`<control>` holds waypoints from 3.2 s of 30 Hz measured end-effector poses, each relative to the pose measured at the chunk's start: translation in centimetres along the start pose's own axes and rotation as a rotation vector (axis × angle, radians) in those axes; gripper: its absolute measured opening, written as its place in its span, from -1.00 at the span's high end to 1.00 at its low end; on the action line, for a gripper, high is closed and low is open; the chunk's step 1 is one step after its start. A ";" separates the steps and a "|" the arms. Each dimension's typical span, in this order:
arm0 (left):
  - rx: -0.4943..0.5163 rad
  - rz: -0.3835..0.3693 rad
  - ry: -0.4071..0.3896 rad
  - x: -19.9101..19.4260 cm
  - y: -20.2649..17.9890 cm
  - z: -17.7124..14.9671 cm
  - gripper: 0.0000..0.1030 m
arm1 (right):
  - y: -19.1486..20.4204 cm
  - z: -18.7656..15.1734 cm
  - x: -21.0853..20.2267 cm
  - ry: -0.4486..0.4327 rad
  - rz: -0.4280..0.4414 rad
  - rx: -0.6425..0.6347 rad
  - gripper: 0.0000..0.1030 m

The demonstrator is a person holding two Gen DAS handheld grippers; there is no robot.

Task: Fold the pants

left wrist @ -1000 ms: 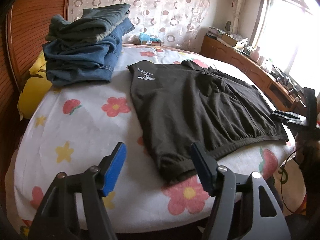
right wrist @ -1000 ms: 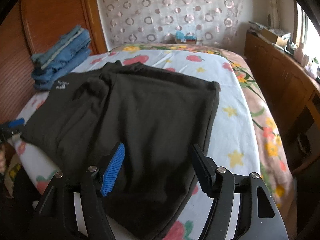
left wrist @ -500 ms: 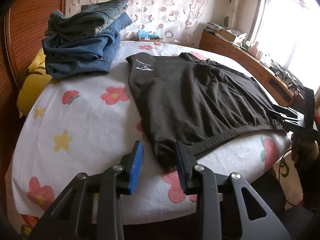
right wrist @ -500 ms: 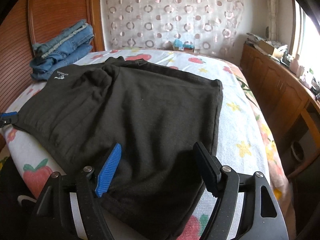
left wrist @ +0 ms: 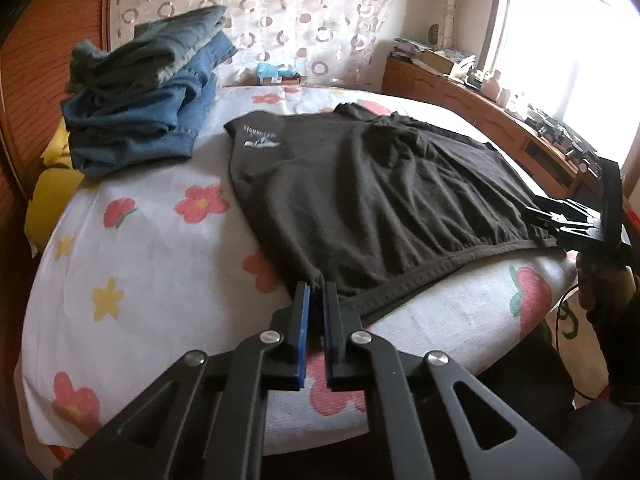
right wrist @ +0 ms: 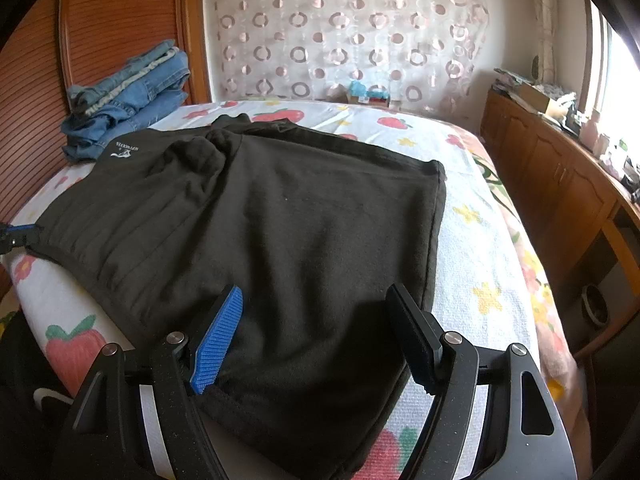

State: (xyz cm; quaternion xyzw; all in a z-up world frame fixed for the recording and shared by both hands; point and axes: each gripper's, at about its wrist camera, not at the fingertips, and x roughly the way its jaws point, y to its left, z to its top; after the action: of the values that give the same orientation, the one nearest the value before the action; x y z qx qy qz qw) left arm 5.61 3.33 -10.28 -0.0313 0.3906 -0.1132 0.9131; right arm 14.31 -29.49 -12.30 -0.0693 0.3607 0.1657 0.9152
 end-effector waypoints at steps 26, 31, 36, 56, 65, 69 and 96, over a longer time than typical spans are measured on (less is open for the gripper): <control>0.255 -0.183 -0.093 0.3 -13.6 10.9 0.99 | 0.0 0.6 -4.9 -0.041 0.049 0.032 -0.47; 0.287 -0.198 -0.082 1.0 -15.4 11.2 0.99 | 0.0 0.6 -6.9 -0.074 0.038 0.030 -0.47; 0.314 -0.190 -0.069 2.0 -17.5 11.5 0.99 | -0.6 0.4 -8.0 -0.093 0.020 0.039 -0.47; 0.280 -0.160 -0.043 2.2 -14.5 9.5 0.05 | -0.2 0.3 -7.3 -0.091 0.025 0.047 -0.47; 0.213 -0.118 0.032 4.1 -10.9 6.9 0.00 | 1.4 1.1 -6.1 -0.083 0.047 0.034 -0.47; 0.191 -0.110 0.046 4.5 -10.1 6.0 0.00 | 2.3 1.6 -5.5 -0.083 0.064 0.030 -0.46; 0.150 -0.130 0.076 5.2 -8.4 3.7 0.00 | 7.5 2.6 0.8 0.020 0.225 0.017 0.45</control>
State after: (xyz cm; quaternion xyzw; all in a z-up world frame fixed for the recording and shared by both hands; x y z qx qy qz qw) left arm 10.23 -6.16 -10.11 0.0161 0.4125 -0.2024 0.8880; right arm 13.89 -21.59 -10.98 -0.0221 0.3770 0.2637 0.8876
